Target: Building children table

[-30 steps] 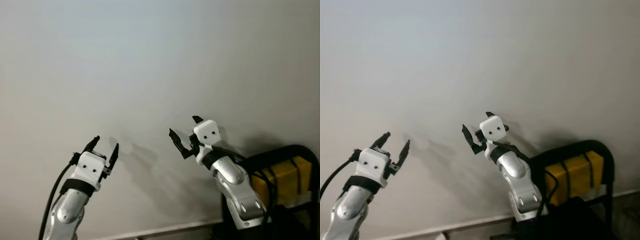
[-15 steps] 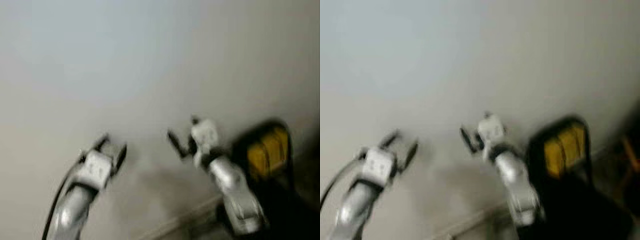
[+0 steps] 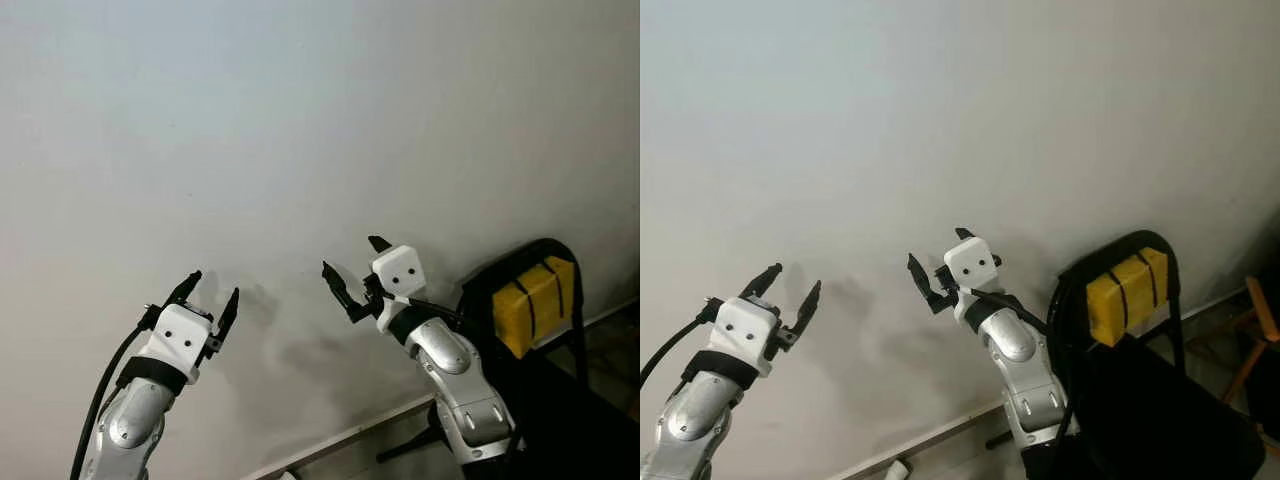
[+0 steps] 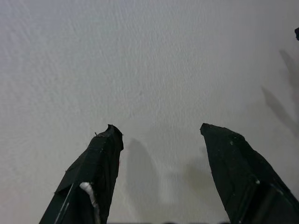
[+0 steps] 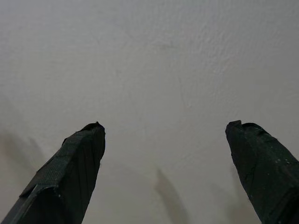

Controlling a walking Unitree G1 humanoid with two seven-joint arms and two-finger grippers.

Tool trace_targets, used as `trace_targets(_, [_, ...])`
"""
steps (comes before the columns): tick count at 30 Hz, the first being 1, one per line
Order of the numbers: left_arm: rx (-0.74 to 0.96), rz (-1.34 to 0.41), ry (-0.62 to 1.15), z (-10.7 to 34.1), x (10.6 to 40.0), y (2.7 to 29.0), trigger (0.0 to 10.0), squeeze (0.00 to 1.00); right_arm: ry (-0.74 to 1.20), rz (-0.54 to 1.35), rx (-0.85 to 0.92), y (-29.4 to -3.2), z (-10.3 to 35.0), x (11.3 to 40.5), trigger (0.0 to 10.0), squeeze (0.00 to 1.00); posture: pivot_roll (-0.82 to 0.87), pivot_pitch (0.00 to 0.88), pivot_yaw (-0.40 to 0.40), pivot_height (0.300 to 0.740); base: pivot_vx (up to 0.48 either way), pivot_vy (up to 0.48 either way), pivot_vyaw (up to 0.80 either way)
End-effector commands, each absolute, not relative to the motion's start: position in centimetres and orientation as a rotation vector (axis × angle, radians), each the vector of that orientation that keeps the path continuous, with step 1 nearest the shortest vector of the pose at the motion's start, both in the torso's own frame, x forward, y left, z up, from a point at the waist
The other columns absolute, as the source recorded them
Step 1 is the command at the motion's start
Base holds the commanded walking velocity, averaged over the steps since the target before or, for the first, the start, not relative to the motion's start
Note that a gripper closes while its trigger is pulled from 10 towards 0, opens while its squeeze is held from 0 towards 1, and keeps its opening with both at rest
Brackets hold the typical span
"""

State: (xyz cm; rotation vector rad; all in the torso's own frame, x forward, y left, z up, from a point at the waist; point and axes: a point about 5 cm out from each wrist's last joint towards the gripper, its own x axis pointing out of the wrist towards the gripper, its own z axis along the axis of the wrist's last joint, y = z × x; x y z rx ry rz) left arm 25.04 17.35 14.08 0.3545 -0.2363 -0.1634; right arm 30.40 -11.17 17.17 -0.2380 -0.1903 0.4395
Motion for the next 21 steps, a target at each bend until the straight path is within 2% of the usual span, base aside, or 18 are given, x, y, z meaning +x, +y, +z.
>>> trace_targets(1, [0.336, -0.177, -0.218, 13.63, 24.94, 17.16, 10.0, 0.0, -0.192, 0.422, -0.245, -11.5, 17.22, 30.41, 10.0, 0.0, -0.06, 0.0, -0.051, 0.74, 0.0, 0.0, 0.0])
trace_targets(14, [0.321, -0.178, -0.22, 13.66, 25.0, 17.02, 10.0, 0.0, -0.194, 0.417, -0.243, -11.52, 17.37, 30.56, 10.0, 0.0, -0.06, 0.0, -0.055, 0.74, -0.34, 0.0, 0.0])
trace_targets(21, [0.324, -0.173, -0.228, 13.78, 25.0, 17.1, 10.0, 0.0, -0.164, 0.383, -0.248, -11.86, 17.01, 30.68, 10.0, 0.0, -0.06, 0.0, -0.055, 0.74, 0.0, 0.0, 0.0])
